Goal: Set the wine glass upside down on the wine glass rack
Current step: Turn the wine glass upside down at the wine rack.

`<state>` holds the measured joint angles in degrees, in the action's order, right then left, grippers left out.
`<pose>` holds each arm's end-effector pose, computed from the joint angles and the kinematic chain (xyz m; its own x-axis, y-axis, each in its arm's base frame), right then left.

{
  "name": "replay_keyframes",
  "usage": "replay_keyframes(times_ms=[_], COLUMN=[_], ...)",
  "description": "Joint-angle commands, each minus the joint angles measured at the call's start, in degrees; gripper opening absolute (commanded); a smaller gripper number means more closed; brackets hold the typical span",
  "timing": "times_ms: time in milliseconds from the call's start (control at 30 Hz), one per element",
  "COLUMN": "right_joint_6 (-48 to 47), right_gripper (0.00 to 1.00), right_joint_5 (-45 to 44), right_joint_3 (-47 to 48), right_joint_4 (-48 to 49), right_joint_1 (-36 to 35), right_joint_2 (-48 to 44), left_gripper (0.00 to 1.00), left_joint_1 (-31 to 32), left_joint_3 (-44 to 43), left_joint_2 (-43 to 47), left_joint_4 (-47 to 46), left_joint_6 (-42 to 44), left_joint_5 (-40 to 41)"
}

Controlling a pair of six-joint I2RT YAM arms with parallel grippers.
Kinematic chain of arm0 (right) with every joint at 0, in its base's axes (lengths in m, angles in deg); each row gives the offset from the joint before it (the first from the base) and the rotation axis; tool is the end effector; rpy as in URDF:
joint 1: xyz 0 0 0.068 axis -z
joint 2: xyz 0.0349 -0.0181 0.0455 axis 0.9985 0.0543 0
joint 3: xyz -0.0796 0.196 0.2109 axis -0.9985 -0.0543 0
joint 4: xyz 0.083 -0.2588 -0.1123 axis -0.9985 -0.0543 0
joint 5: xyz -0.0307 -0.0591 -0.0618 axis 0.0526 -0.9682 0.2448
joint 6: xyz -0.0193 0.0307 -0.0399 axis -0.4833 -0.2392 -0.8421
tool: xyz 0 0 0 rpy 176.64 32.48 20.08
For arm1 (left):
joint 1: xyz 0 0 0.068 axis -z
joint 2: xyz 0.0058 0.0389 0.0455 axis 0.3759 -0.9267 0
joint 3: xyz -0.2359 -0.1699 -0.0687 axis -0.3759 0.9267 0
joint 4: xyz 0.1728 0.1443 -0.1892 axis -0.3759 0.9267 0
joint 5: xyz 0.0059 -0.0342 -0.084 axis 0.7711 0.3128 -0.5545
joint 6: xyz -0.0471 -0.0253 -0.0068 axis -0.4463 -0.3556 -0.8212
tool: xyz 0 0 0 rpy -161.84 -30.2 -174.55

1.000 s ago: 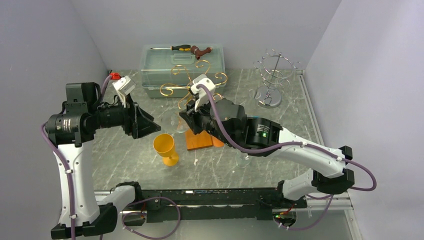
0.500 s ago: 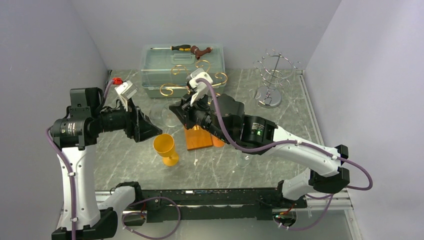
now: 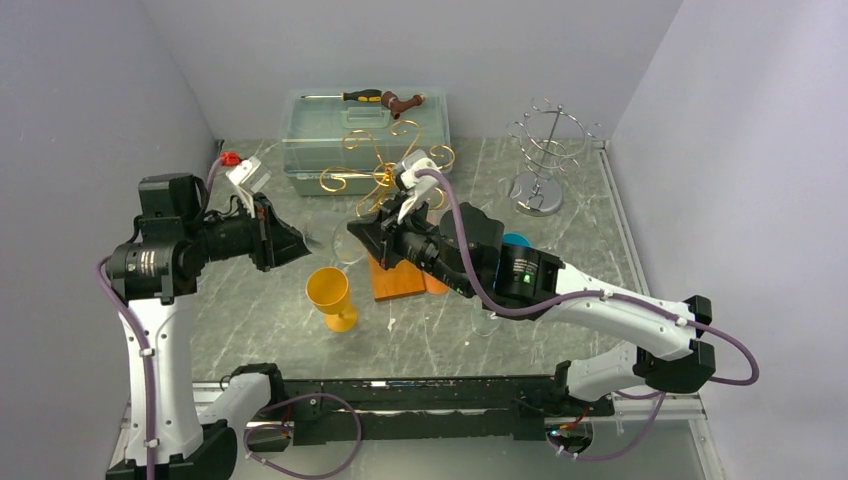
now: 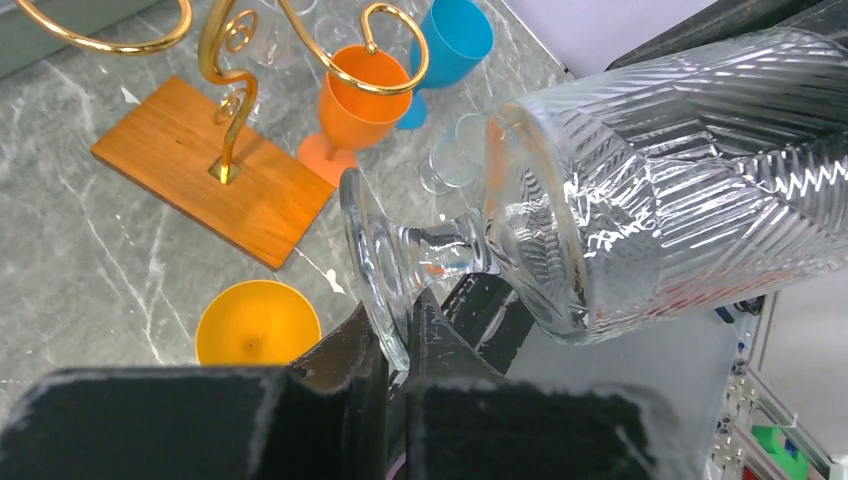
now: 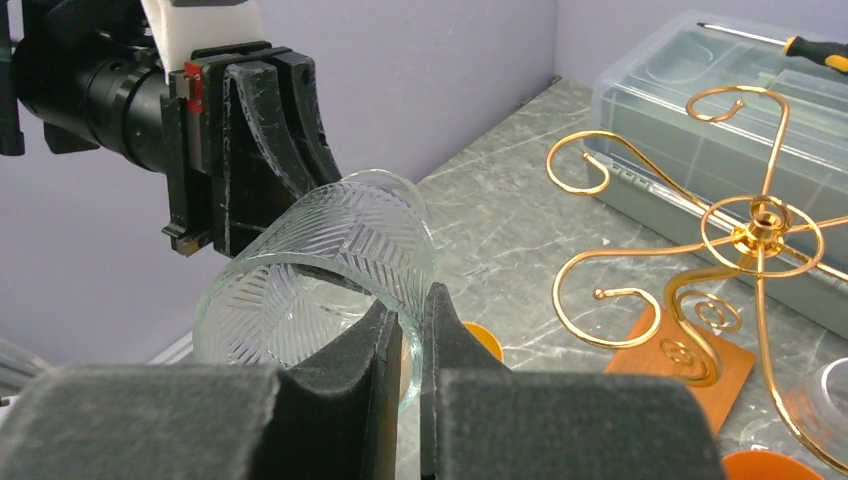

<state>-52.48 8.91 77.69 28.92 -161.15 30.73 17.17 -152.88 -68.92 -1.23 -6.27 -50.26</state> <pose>0.1002 0.3090 0.5126 -0.2185 0.1629 -0.9622 -0.7731 0.5727 0.2725 0.1392 -0.0189 0.4883 -0.5234 0.0279 -0.8516 0.7116 0.5642 -0.4188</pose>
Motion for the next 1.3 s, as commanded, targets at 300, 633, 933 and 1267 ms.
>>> replay_keyframes(times_ms=[300, 633, 933, 1267], right_joint_6=[6.8, 7.9, 8.7, 6.0], right_gripper=[0.00, 0.22, 0.85, 1.00], right_joint_5=[6.7, 9.0, 10.8, 16.1], right_joint_3=[-1.8, -1.0, 2.0, 6.2], right_joint_4=[8.4, 5.4, -11.8, -19.8], right_joint_1=[-0.9, -0.9, -0.6, 0.5], right_joint_2=[-2.1, -1.0, -2.8, -4.0], left_gripper=[0.38, 0.00, 0.00, 0.00], left_joint_1=[0.6, 0.6, 0.6, 0.6], left_joint_3=[-1.9, -1.7, 1.2, 3.7], left_joint_2=[-1.0, 0.5, 6.9, 10.6], left_joint_4=[-5.2, -4.5, -7.2, -8.8], left_joint_6=[3.1, 8.2, 34.1, 59.1], left_joint_5=[-4.8, -1.8, 5.3, 3.4])
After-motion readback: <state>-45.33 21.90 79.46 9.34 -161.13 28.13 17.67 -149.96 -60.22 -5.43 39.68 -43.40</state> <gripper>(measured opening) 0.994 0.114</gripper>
